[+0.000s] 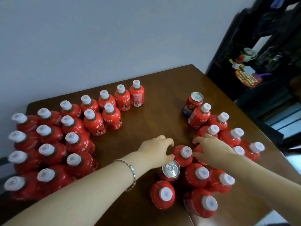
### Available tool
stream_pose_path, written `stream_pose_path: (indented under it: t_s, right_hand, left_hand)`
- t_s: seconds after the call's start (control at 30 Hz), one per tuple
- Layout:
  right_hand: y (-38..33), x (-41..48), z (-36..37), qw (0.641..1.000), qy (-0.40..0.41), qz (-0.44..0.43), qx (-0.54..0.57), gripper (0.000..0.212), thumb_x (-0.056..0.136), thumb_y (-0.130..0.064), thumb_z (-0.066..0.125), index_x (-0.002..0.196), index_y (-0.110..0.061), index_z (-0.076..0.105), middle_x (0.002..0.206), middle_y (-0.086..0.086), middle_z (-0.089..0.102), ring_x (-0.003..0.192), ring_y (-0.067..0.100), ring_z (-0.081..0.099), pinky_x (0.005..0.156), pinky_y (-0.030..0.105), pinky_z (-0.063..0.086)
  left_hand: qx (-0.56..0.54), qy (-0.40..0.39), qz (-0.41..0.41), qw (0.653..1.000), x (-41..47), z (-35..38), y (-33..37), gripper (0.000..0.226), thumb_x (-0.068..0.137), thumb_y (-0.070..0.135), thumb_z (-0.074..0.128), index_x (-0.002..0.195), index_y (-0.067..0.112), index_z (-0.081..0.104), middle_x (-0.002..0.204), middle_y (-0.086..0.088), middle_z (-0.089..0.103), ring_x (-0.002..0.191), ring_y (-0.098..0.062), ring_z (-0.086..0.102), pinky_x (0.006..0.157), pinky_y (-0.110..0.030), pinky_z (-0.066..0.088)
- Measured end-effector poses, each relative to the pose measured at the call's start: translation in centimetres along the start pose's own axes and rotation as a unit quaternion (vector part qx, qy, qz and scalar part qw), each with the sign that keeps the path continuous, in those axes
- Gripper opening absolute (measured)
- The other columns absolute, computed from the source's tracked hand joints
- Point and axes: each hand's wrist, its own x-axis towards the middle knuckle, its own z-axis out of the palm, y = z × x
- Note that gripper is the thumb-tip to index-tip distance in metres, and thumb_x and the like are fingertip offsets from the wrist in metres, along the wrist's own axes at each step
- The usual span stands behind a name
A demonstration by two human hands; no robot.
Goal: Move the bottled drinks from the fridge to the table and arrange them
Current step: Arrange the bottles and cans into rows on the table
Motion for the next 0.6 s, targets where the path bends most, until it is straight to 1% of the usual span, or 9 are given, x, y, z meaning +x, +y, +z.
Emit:
stream_pose_path:
  t_s: [0.07, 0.13, 0.17, 0.23, 0.3, 0.33, 0.37, 0.47, 0.6]
  right_hand:
    - [0.7, -0.6, 1.1, 1.000, 0.001, 0.022, -0.006, 0.041, 0.088, -0.040, 0.054, 0.126, -0.025, 0.049, 0.121, 0.002, 0.048, 0.107, 0.023, 0.055, 0.077, 0.031, 0.047]
    - [0.8, -0.4, 1.9, 0.999, 0.030, 0.043, -0.015, 0.036, 0.091, -0.030, 0.051, 0.126, -0.024, 0.048, 0.123, 0.003, 0.045, 0.103, 0.025, 0.057, 0.066, 0.031, 0.043]
    - [0.9, -0.4, 2.2, 0.997, 0.042, 0.054, -0.028, 0.035, 0.092, -0.024, 0.049, 0.127, -0.022, 0.047, 0.124, 0.004, 0.044, 0.102, 0.026, 0.058, 0.064, 0.030, 0.041]
    - [1.0, -0.3, 2.6, 0.995, 0.049, 0.070, -0.056, 0.036, 0.093, -0.016, 0.046, 0.128, -0.021, 0.045, 0.127, 0.007, 0.042, 0.105, 0.028, 0.059, 0.066, 0.030, 0.042]
    - [1.5, -0.3, 2.8, 0.993, 0.039, 0.085, -0.068, 0.037, 0.094, -0.012, 0.043, 0.131, -0.021, 0.043, 0.125, 0.007, 0.046, 0.106, 0.028, 0.060, 0.068, 0.031, 0.042]
    - [1.7, -0.3, 2.8, 0.993, 0.036, 0.089, -0.069, 0.038, 0.095, -0.011, 0.041, 0.131, -0.021, 0.042, 0.123, 0.007, 0.050, 0.106, 0.028, 0.061, 0.068, 0.031, 0.042]
    - [1.9, -0.2, 2.7, 0.993, 0.038, 0.088, -0.070, 0.037, 0.095, -0.010, 0.041, 0.130, -0.021, 0.044, 0.120, 0.006, 0.054, 0.105, 0.027, 0.061, 0.068, 0.031, 0.042]
    - [1.8, 0.2, 2.2, 0.996, 0.044, 0.070, -0.044, 0.032, 0.093, -0.011, 0.044, 0.123, -0.020, 0.052, 0.114, 0.006, 0.058, 0.103, 0.028, 0.061, 0.068, 0.031, 0.043]
    - [-1.1, 0.9, 1.3, 0.998, 0.050, 0.018, -0.028, 0.035, 0.094, -0.012, 0.046, 0.128, -0.019, 0.046, 0.117, 0.008, 0.046, 0.100, 0.030, 0.060, 0.066, 0.033, 0.043]
  left_hand:
    - [0.011, -0.008, 0.028, 0.999, 0.7, 1.4, 1.6, 0.044, 0.090, 0.033, 0.055, 0.132, 0.031, 0.042, 0.132, 0.004, 0.043, 0.112, -0.022, 0.050, 0.083, -0.033, 0.042]
    - [0.034, -0.019, 0.045, 0.998, 1.5, 2.3, 2.4, 0.051, 0.089, 0.028, 0.056, 0.137, 0.034, 0.038, 0.134, 0.003, 0.040, 0.117, -0.024, 0.046, 0.087, -0.036, 0.043]
    - [0.049, -0.025, 0.044, 0.998, 2.0, 2.7, 2.9, 0.052, 0.089, 0.027, 0.055, 0.138, 0.034, 0.037, 0.132, 0.002, 0.041, 0.116, -0.025, 0.046, 0.087, -0.036, 0.043]
    - [0.074, -0.022, 0.038, 0.996, 2.6, 3.1, 3.8, 0.046, 0.090, 0.022, 0.054, 0.134, 0.028, 0.042, 0.122, -0.003, 0.045, 0.111, -0.028, 0.047, 0.081, -0.036, 0.041]
    - [0.070, 0.001, 0.044, 0.997, 3.1, 3.5, 4.8, 0.029, 0.089, 0.010, 0.049, 0.117, 0.015, 0.051, 0.101, -0.007, 0.041, 0.101, -0.033, 0.051, 0.069, -0.035, 0.036]
    - [0.059, 0.009, 0.045, 0.997, 3.1, 3.6, 5.0, 0.022, 0.089, 0.004, 0.046, 0.109, 0.010, 0.050, 0.094, -0.007, 0.037, 0.095, -0.035, 0.053, 0.066, -0.035, 0.034]
    - [0.045, 0.015, 0.041, 0.998, 3.0, 3.5, 4.9, 0.019, 0.088, 0.001, 0.045, 0.106, 0.007, 0.049, 0.092, -0.007, 0.034, 0.091, -0.036, 0.053, 0.066, -0.036, 0.033]
    - [-0.017, 0.057, -0.003, 0.998, 2.0, 2.8, 3.1, 0.022, 0.088, 0.003, 0.048, 0.109, 0.008, 0.043, 0.097, -0.009, 0.037, 0.088, -0.035, 0.053, 0.070, -0.036, 0.039]
    - [-0.040, 0.138, -0.035, 0.989, -0.4, 1.1, -0.6, 0.024, 0.089, 0.015, 0.056, 0.109, 0.015, 0.042, 0.101, -0.003, 0.039, 0.088, -0.026, 0.055, 0.070, -0.030, 0.041]
